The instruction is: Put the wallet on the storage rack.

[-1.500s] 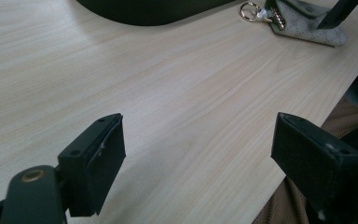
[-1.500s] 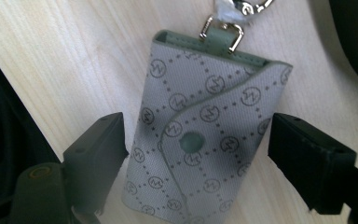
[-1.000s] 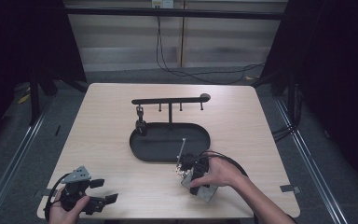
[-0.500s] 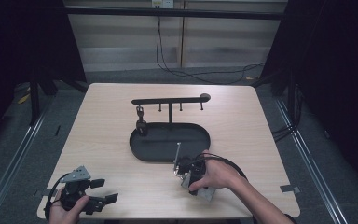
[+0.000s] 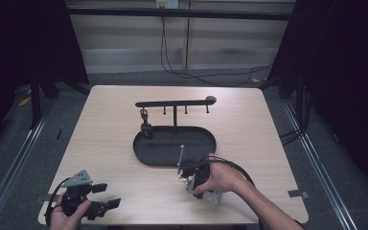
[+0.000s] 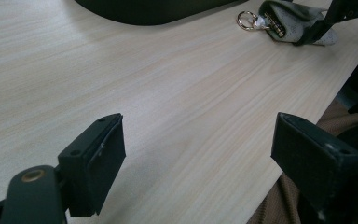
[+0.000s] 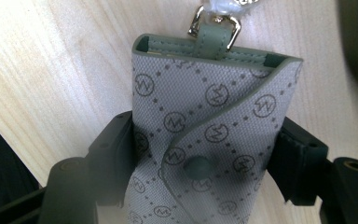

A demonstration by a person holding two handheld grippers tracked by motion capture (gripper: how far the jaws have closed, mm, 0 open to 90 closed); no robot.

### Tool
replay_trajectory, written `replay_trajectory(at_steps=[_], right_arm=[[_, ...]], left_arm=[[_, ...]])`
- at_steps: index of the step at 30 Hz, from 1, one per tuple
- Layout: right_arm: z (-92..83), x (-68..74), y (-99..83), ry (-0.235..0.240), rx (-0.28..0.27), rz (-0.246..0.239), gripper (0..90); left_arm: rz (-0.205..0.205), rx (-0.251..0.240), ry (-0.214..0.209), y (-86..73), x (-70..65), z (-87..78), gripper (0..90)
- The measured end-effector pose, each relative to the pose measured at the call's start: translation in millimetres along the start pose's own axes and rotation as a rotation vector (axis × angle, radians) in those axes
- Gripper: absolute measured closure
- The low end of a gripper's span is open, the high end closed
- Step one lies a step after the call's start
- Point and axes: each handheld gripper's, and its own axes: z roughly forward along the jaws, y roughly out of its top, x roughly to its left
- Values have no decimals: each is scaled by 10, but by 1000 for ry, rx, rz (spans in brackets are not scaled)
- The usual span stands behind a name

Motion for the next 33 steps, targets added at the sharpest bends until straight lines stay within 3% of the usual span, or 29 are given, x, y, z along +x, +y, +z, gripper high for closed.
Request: replay_trajectory(at_steps=[4,15,27,33], right_arm=[[-7,-22,-10,11,-5,-8,316],[-54,-65,-83,56,-19,37,321],[-178,-102,-151,78,-22,48,321],[-281,-129,-188,48,-48,43,321]], left_arm=[[0,-5,4,-2,2,-2,174],[-2,2,4,-3,4,3,174],[-1,7,5,-2,8,9,173],[-8,5,2,-3,12,11,173]])
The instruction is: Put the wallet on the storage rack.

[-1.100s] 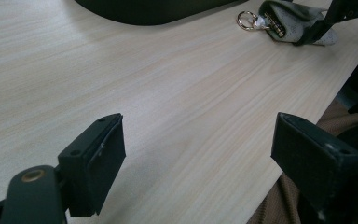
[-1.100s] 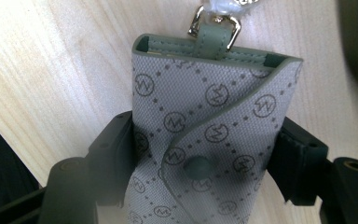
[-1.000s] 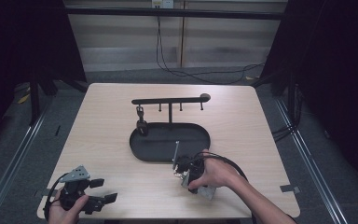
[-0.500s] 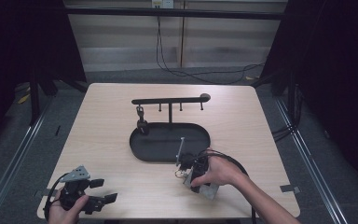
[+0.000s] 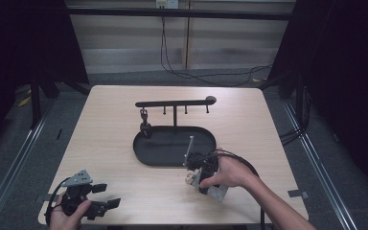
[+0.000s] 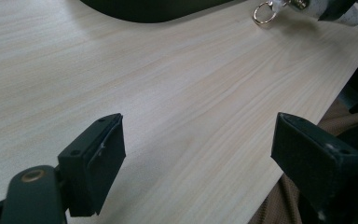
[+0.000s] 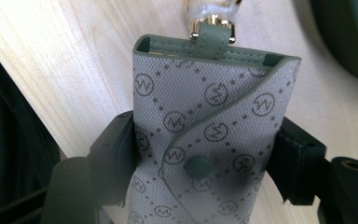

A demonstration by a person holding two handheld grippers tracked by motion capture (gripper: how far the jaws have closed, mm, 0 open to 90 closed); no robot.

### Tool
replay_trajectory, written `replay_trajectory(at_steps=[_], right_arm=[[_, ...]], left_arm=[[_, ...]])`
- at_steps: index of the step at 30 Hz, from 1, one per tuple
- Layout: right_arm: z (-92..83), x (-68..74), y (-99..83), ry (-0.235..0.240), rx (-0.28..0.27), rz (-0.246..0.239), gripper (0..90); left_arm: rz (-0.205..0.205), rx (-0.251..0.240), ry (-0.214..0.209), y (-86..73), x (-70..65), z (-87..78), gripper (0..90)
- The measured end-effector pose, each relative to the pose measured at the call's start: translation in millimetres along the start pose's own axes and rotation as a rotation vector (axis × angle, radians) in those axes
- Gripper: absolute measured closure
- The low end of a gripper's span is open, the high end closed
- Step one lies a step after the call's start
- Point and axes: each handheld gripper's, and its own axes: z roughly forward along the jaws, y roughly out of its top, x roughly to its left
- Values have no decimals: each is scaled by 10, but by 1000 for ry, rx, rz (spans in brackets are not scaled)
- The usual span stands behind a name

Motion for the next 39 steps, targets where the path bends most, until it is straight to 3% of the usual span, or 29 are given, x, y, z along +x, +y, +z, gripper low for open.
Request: replay_trajectory(at_steps=[16,31,39], right_arm=[[-232,-73,-81,4,-28,43,322],[-477,-139,-128,-44,-62,53,322],[-638,-184,-133,-40,-62,63,322]], left_arm=[[1,9,-6,6,8,10,173],[16,17,-3,10,-10,22,174],[14,17,-6,6,-15,27,173]])
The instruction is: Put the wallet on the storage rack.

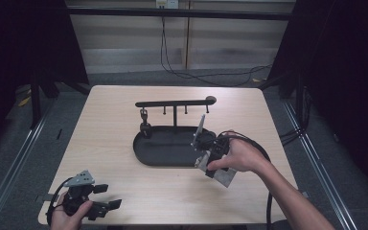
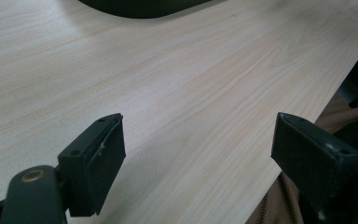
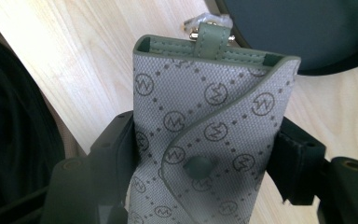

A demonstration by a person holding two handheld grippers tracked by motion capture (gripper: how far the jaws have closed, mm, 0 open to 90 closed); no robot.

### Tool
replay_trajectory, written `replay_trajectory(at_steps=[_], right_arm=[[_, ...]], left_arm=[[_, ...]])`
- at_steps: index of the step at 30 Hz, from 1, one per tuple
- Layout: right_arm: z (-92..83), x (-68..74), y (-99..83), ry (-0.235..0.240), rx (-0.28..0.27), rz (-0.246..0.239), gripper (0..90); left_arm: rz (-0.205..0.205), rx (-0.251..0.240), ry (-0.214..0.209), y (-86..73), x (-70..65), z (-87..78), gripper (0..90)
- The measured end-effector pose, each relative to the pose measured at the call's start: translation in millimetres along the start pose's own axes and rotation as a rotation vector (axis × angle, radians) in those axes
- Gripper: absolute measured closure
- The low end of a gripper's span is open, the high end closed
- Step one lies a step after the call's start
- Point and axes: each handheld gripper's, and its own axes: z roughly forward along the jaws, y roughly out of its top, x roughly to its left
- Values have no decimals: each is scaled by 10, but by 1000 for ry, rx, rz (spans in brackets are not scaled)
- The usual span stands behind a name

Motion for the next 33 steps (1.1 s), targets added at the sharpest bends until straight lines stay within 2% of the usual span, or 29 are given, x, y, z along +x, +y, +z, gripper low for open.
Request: replay_trajectory(at_steps=[9,24,31,33], right_arm=[[-78,-67,18,8,19,10,322],[-334,-243,55,-13,-31,61,322],[-406,-411,7,-6,-84,129,322],[-401,-464,-10,-9,-102,171,322]], left_arm=[[2,4,3,0,4,-10,174],[-2,-2,2,-3,8,-21,173],[0,-4,5,-3,6,-24,173],[-2,-7,6,-4,6,-24,173]])
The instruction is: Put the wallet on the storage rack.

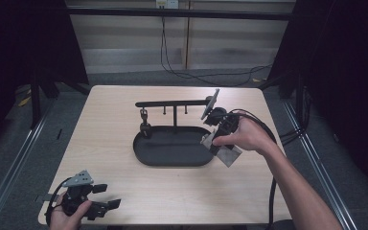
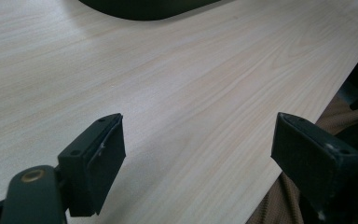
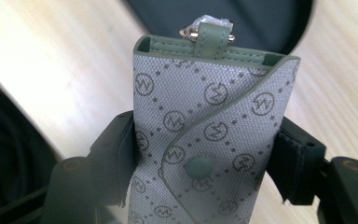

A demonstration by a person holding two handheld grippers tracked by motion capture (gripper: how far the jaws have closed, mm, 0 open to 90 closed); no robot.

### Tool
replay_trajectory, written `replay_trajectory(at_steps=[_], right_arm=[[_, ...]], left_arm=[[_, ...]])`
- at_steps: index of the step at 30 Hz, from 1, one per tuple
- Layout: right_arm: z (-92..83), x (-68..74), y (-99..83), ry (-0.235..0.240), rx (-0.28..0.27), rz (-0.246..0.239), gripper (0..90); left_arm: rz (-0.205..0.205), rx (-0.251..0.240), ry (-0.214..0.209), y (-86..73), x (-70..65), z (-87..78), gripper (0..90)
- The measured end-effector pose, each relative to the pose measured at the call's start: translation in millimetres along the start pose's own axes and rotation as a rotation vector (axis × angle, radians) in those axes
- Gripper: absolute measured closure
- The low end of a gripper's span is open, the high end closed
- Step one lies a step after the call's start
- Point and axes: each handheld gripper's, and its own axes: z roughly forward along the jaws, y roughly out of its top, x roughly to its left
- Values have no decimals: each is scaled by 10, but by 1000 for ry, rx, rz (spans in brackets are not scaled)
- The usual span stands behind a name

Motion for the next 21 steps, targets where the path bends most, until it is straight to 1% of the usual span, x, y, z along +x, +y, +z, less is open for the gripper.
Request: replay_trajectory(at_steps=[1,2,4,6,8,11,15,16,17,21], right_arm=[[3,-29,-6,3,-6,6,323],[18,-74,-18,15,-21,41,323],[25,-109,-23,24,-25,124,323],[39,-162,-45,25,-46,158,323],[56,-207,-71,43,-71,190,323],[77,-262,-106,73,-103,219,323],[114,-321,-137,91,-136,258,323],[118,-328,-140,92,-140,277,323],[131,-335,-142,98,-143,284,323],[183,-372,-157,125,-188,320,324]], left_arm=[[0,0,0,-1,1,0,174],[0,2,0,0,2,1,174],[0,4,-2,0,2,1,173],[1,2,1,0,0,-1,174],[1,1,3,-1,2,-2,173],[-1,1,2,-2,0,4,174],[1,2,2,-1,-2,4,173],[1,2,3,0,-1,2,173],[0,1,4,-1,0,3,174],[1,2,3,-1,-2,2,173]])
